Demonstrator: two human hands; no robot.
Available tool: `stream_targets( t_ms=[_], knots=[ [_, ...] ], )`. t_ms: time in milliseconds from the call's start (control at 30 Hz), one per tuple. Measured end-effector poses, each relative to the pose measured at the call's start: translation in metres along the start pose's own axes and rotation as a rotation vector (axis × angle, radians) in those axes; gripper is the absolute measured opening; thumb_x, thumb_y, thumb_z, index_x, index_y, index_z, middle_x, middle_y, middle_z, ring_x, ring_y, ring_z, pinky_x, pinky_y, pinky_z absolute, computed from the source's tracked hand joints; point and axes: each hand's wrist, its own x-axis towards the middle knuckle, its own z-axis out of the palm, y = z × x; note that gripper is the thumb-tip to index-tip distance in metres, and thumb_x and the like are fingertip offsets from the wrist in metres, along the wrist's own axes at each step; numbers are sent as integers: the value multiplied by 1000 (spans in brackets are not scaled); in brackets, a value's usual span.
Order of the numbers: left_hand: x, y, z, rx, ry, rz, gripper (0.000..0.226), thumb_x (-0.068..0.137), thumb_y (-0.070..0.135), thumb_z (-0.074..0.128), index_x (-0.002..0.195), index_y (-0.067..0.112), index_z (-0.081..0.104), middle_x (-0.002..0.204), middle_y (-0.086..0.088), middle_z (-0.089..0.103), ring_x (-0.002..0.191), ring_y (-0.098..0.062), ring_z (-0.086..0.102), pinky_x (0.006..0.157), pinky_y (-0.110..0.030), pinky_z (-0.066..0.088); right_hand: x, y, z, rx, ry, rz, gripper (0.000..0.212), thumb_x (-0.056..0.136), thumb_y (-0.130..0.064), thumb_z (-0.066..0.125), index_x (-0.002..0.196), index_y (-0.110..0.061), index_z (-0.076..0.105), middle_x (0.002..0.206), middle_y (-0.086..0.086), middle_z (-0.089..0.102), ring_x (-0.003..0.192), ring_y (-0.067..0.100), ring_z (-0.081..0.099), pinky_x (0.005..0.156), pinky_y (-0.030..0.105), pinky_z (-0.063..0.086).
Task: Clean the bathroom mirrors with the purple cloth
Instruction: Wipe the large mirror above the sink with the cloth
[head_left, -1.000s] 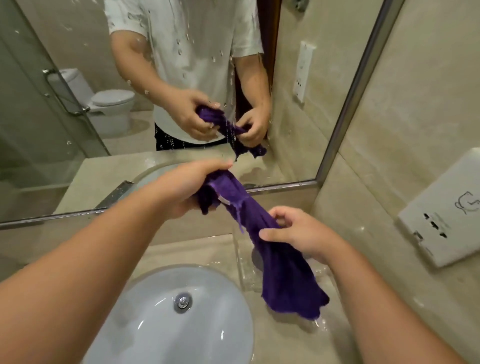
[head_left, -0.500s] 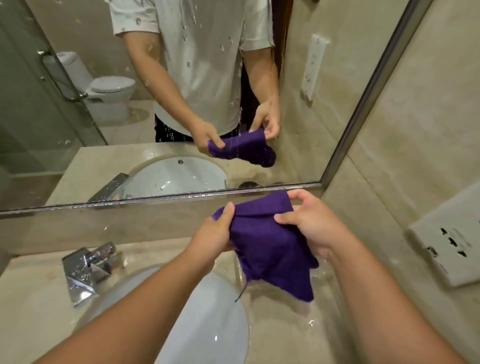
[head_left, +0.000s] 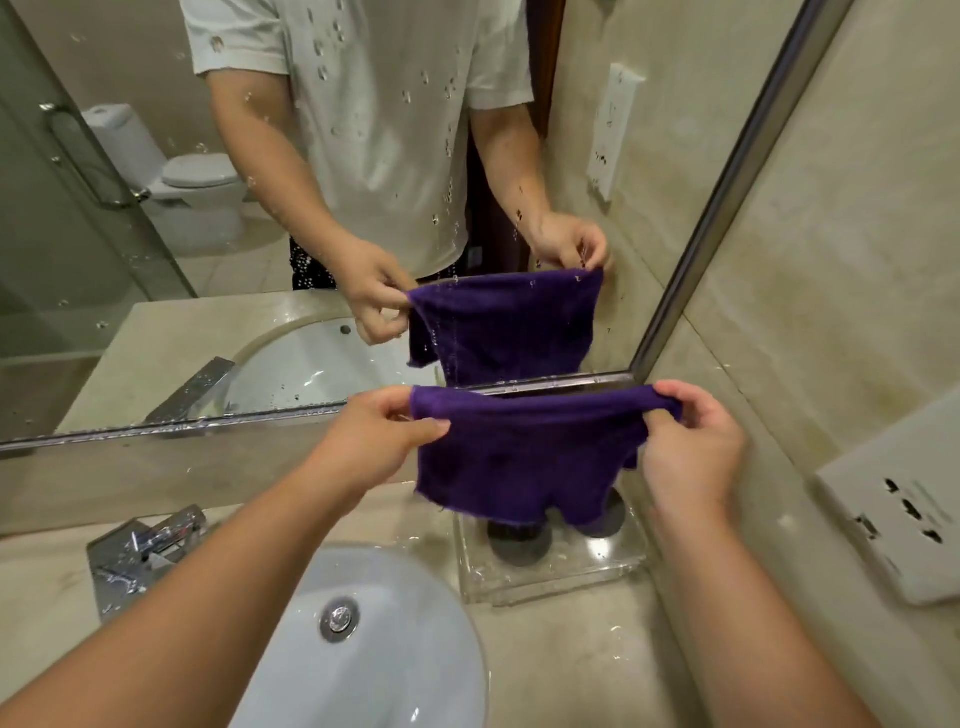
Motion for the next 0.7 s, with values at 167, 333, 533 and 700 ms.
stream_targets(
  t_ms=[167, 333, 533, 700],
  knots=[
    [26, 2, 27, -96, 278, 61, 16, 89, 7, 68, 84, 21, 73, 71, -5, 47, 65, -15, 48, 55, -27, 46, 22, 0, 37, -259, 104, -327, 22, 82, -12, 67, 95, -28, 74, 94, 0, 60, 81, -5, 57, 83, 11, 46],
    [43, -16, 70, -418, 527, -20, 23, 89, 5, 67, 75, 18, 54, 61, 5, 40, 49, -7, 49, 57, -26, 51, 25, -2, 87, 141, 228, 398, 40, 84, -49, 73, 94, -15, 53, 82, 4, 63, 56, 24, 65, 53, 39, 58],
    [60, -36, 80, -500, 653, 2, 28, 82, 3, 74, 93, 18, 52, 71, 3, 59, 66, -11, 65, 73, -28, 55, 11, 11, 112, 464, 3, 735, 78, 83, -83, 43, 96, -9, 65, 110, 6, 61, 89, 21, 64, 98, 52, 49],
    [56, -61, 94, -414, 529, 18, 29, 84, 7, 76, 98, 18, 54, 86, 16, 74, 77, 1, 71, 66, -14, 54, 37, 21, 102, 620, 128, 663, 49, 95, -60, 46, 104, -15, 63, 131, 3, 48, 92, 19, 64, 94, 40, 51]
  ],
)
